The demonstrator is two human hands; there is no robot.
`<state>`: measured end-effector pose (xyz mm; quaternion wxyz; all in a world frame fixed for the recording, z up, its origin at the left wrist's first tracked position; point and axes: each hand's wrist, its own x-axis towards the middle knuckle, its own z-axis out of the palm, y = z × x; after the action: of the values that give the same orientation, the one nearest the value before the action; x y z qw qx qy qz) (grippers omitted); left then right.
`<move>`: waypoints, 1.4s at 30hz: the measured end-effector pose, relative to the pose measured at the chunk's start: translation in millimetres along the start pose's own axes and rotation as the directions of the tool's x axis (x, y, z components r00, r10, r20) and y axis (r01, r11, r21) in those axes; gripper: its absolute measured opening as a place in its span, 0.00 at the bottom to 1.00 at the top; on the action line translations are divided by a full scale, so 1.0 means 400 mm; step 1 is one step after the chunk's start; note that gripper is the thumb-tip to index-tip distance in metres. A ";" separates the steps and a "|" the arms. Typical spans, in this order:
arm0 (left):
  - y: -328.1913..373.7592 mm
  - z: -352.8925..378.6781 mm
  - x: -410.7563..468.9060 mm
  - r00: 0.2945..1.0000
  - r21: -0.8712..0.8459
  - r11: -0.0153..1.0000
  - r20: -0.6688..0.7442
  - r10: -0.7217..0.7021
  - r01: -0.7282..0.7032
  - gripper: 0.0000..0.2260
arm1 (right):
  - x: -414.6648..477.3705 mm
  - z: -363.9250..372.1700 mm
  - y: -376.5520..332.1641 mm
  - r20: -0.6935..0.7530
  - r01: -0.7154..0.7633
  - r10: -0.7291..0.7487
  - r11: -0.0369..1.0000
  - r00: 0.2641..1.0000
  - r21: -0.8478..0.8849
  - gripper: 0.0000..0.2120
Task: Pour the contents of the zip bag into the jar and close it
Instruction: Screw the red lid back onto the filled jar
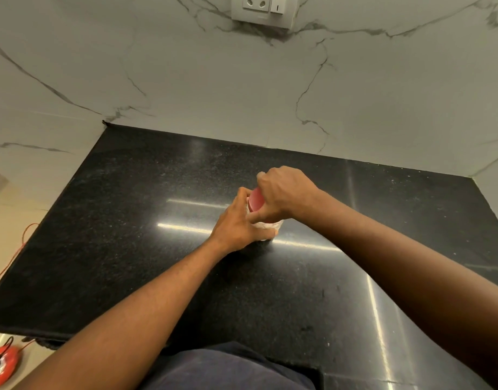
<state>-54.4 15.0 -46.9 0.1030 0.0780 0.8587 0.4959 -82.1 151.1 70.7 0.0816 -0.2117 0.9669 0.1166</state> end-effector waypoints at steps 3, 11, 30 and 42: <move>-0.012 0.002 0.001 1.000 0.006 1.000 0.004 -0.007 0.007 0.37 | 0.006 0.017 0.001 -0.025 -0.078 0.079 0.996 0.997 0.048 0.37; -0.029 0.004 -0.015 0.999 0.035 0.999 -0.035 0.011 -0.010 0.42 | -0.045 0.020 0.074 0.066 0.200 -0.215 0.964 0.974 0.174 0.44; -0.054 0.014 -0.019 0.992 0.136 0.990 -0.121 0.042 -0.026 0.42 | -0.042 0.000 0.046 0.125 0.213 -0.243 0.953 0.962 0.214 0.44; -0.042 -0.004 -0.015 0.997 0.128 0.991 -0.059 0.050 -0.042 0.37 | 0.002 0.006 0.029 0.043 0.061 -0.068 0.987 0.997 0.151 0.41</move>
<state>-49.5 3.7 -60.1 0.0594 0.0886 0.8893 0.4447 -87.7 161.7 70.3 0.1244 -0.2332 0.9633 0.0462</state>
